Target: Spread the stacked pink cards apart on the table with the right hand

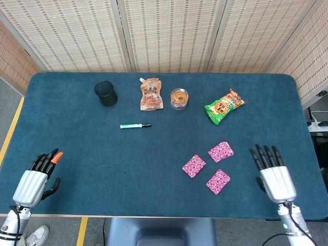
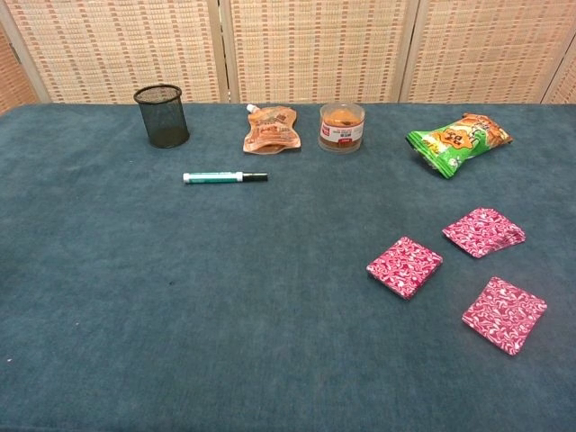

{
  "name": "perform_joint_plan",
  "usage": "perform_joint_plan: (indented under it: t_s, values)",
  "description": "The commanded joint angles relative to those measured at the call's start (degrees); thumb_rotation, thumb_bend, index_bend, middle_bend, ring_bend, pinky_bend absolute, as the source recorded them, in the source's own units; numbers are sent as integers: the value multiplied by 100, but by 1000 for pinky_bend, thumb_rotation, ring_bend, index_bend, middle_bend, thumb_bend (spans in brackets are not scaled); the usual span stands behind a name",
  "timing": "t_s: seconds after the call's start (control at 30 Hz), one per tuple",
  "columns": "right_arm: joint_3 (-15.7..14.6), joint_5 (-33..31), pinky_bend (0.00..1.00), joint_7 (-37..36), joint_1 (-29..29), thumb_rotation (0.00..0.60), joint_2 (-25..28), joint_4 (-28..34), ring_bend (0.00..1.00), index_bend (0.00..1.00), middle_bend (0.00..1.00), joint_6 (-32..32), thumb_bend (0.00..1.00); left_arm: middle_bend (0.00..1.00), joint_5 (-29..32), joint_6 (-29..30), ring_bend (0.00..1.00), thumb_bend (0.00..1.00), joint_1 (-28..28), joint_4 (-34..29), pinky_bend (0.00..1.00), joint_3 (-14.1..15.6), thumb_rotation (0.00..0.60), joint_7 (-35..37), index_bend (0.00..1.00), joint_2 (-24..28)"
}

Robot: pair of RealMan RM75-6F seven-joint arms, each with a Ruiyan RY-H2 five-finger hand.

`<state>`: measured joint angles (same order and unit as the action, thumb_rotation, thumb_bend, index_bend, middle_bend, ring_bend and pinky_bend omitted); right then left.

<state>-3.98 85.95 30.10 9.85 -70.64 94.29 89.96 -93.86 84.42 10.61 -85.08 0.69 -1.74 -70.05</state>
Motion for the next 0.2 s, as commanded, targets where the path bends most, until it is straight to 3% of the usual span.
perform_joint_plan:
  t_s: [0.03,0.2]
  values:
    - [151,-227,0,-302,-309,600,105,22,0,0,0,197,211,5,22,-34,116,473,11,4,148,-5,600,-35,0,-20]
    - [191,-300,0,-430,-295,600,215,128,0,0,0,19,211,6,-30,-13,116,473,7,-24,148,17,600,-88,0,-27]
